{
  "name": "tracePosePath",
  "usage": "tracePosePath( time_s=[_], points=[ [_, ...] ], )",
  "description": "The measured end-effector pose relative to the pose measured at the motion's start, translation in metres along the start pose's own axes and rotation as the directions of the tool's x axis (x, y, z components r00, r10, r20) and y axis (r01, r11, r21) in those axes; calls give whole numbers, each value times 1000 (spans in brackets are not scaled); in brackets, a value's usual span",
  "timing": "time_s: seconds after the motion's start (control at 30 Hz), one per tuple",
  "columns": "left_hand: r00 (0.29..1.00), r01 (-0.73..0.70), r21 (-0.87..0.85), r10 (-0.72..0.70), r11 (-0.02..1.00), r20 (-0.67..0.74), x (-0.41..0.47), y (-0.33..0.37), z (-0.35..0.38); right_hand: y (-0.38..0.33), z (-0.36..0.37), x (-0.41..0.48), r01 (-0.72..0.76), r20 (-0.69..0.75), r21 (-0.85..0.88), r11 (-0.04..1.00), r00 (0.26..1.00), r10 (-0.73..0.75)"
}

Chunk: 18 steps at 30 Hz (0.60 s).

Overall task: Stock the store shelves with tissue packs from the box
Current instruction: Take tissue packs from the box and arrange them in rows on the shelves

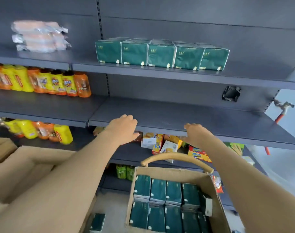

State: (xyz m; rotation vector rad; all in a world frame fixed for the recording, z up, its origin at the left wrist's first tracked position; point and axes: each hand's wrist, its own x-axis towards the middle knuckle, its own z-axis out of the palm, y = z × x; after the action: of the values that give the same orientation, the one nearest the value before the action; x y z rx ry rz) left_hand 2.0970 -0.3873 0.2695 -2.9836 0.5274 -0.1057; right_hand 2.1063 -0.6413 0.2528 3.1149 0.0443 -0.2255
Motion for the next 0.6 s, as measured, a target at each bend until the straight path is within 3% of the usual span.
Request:
tracePosePath(
  time_s=[0.23, 0.6],
  points=[
    [969, -110, -116, 133, 987, 209, 35, -11, 111, -11, 121, 21, -127, 313, 8, 992, 942, 118],
    [847, -140, -273, 258, 952, 466, 39, 38, 274, -11, 304, 7, -249, 592, 94, 964, 792, 147]
  ],
)
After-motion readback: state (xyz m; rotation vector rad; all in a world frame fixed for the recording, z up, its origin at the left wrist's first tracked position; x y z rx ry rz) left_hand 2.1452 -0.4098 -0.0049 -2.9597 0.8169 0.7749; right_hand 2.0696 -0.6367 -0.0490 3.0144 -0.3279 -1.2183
